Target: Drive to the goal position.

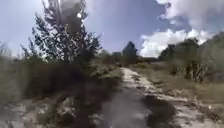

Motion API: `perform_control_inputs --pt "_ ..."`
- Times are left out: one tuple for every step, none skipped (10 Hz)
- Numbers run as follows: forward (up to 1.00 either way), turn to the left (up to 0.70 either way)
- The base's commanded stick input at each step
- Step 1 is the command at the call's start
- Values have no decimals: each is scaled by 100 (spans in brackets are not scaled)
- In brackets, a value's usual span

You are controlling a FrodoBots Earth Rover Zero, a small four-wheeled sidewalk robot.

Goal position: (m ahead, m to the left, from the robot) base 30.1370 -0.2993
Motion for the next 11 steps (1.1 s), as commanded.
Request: perform_control_inputs --pt "85 -34" --pt "85 -34" --pt "85 -34" --pt "85 -34" --pt "85 -34" --pt "85 -34" --pt "85 -34" --pt "85 -15" --pt "85 0" --pt "85 0" --pt "85 0"
